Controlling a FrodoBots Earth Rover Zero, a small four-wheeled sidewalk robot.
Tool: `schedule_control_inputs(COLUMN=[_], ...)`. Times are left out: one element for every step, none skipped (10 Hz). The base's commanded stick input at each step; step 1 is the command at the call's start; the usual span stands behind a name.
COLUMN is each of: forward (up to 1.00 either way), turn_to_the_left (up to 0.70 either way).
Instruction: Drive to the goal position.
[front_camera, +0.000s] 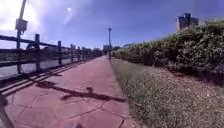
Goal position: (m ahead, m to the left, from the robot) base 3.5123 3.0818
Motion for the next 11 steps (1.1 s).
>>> schedule_control_inputs(forward=[0.70, 0.70, 0.70, 0.70, 0.70, 0.70, 0.70, 0.70, 0.70, 0.70, 0.70], turn_to_the_left=[0.35, 0.35, 0.35, 0.35, 0.23, 0.00, 0.00, 0.00, 0.00, 0.00, 0.00])
